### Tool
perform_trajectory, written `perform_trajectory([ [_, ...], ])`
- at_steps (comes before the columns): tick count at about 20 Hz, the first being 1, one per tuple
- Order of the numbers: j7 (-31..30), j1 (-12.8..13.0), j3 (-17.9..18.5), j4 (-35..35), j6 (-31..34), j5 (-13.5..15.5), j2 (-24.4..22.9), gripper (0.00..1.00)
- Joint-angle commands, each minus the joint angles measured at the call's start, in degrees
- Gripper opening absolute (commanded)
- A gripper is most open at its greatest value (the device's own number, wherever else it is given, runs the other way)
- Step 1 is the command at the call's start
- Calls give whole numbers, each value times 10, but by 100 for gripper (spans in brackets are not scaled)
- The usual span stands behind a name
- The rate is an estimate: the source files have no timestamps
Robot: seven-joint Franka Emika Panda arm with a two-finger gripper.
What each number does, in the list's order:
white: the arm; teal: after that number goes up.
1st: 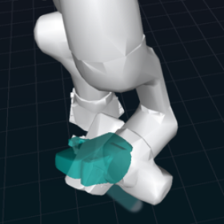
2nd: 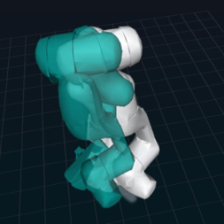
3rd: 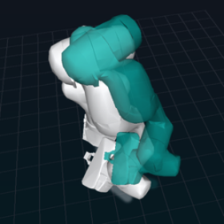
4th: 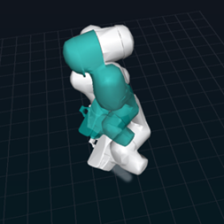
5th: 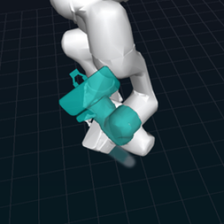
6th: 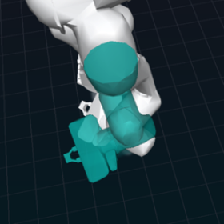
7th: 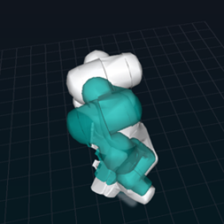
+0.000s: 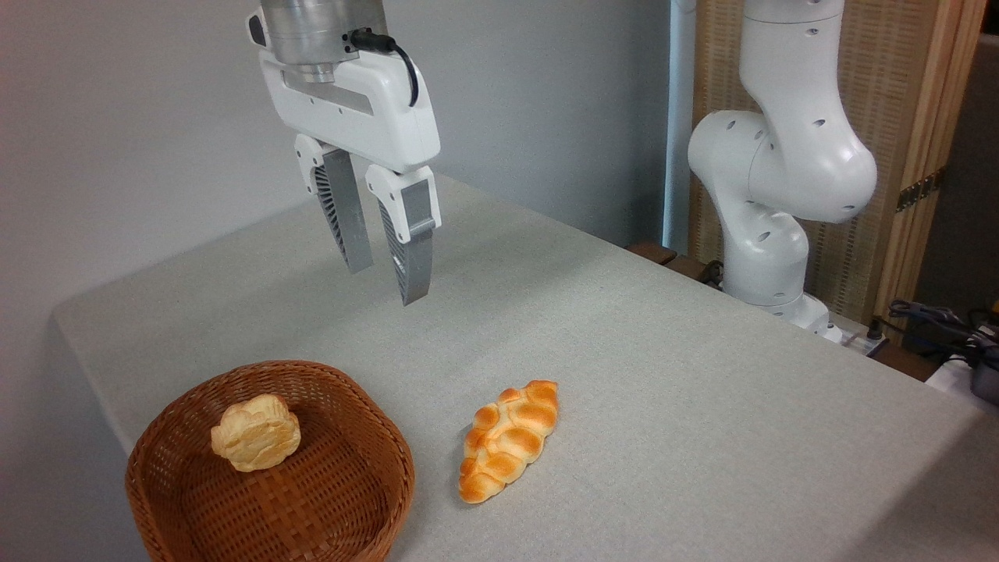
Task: Put bread into the basket
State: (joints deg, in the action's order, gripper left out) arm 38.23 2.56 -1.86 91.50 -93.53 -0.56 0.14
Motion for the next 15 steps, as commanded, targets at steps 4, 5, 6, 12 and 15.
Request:
perform_trajectory([
  [4,3,31,34,14,-3,7,-13,100],
  [5,4,31,34,14,-3,8,-12,100],
  [6,3,31,34,14,-3,8,-12,100],
  [12,4,29,34,12,12,9,-12,100],
  [15,8,28,34,10,12,10,-12,100],
])
